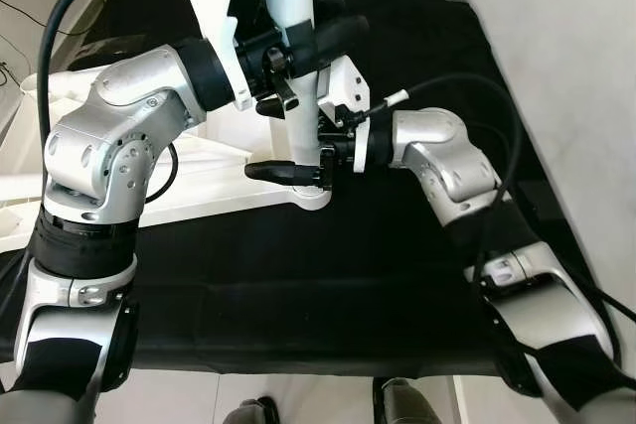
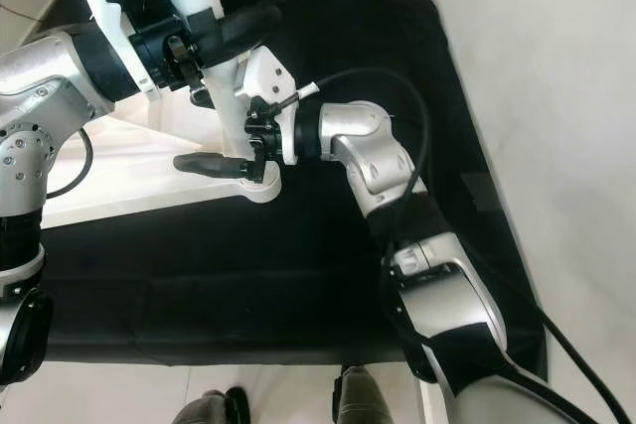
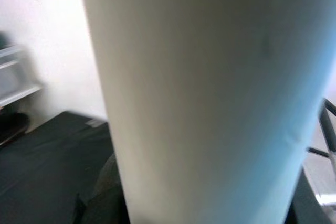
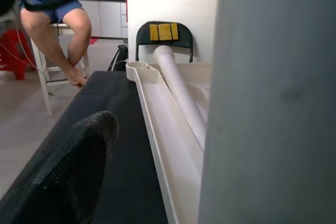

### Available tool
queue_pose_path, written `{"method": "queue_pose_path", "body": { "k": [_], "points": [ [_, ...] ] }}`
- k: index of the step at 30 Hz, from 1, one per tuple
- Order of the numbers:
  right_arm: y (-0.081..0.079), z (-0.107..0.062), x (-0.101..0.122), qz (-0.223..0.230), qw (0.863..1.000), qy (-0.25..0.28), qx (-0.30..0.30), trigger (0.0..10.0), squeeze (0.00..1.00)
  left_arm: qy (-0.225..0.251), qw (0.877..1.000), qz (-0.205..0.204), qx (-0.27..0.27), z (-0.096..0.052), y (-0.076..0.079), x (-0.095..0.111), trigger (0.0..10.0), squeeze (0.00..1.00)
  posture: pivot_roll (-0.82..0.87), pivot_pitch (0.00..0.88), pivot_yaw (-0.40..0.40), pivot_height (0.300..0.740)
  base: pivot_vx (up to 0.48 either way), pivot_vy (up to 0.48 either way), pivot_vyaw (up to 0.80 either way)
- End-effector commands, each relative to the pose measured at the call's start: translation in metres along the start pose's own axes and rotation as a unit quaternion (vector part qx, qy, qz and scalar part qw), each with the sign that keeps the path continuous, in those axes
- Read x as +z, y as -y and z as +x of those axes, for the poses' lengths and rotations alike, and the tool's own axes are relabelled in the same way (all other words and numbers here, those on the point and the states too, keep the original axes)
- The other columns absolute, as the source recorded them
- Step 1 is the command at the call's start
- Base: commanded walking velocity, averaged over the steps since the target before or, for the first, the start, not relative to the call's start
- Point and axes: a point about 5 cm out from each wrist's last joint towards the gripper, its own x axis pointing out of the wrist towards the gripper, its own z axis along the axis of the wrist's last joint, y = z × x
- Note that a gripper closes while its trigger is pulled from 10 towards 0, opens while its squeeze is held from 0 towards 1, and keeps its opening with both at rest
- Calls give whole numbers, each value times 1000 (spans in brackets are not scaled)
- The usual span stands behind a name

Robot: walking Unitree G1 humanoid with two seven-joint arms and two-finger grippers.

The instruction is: Building children table

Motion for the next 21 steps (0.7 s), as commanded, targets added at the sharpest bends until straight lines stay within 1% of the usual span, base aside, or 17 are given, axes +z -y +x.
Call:
{"method": "queue_pose_path", "body": {
  "k": [1,2,4,5,6,7,11,13,14,15,16,17,18,19,20,21],
  "points": [
    [-5,23,0,-22,1000,-3,15,10000,0,16,1000,-7,-13,3,7,3,0,0,24,282,38,740,0,0,0],
    [-5,23,0,-22,1000,-3,15,10000,0,16,1000,-7,-13,3,7,3,0,0,24,282,38,740,0,0,0],
    [3,27,-3,-48,998,-29,-25,10000,0,21,1000,-14,-2,2,6,4,0,0,28,303,29,740,0,0,0],
    [3,27,-3,-48,998,-29,-25,10000,0,21,1000,-14,-2,2,6,4,0,0,28,303,29,740,0,0,0],
    [10,29,-2,-65,995,-45,-60,10000,0,24,1000,-18,5,1,5,5,0,0,28,315,24,740,0,0,0],
    [13,29,-2,-70,994,-49,-74,10000,0,24,1000,-18,6,1,4,6,0,0,28,315,24,740,0,0,0],
    [17,28,1,-65,994,-38,-82,10000,0,27,999,-25,15,-1,2,6,0,0,30,331,16,740,0,0,0],
    [18,27,5,-50,997,-20,-61,10000,0,28,999,-28,20,-2,2,6,0,0,31,337,13,740,0,0,0],
    [18,27,5,-50,997,-20,-61,10000,0,28,999,-28,20,-2,2,6,0,0,31,337,13,740,0,0,0],
    [16,26,7,-43,998,-9,-39,10000,0,28,999,-30,21,-2,2,6,0,0,31,341,11,740,0,0,0],
    [16,26,7,-43,998,-9,-39,10000,0,28,999,-30,21,-2,2,6,0,0,31,341,11,740,0,0,0],
    [15,25,10,-36,999,5,-11,10000,0,28,999,-31,22,-2,3,5,0,0,32,345,9,740,0,0,0],
    [15,25,10,-36,999,5,-11,10000,0,28,999,-31,22,-2,3,5,0,0,32,345,9,740,0,0,0],
    [14,24,13,-28,999,18,14,10000,0,28,999,-32,22,-2,3,6,0,0,33,346,9,740,0,0,0],
    [14,24,13,-28,999,18,14,10000,0,28,999,-32,22,-2,3,6,0,0,33,346,9,740,0,0,0],
    [13,22,16,-19,998,30,46,10000,0,28,999,-33,22,-2,4,5,0,0,32,348,9,740,0,0,0]
  ]
}}
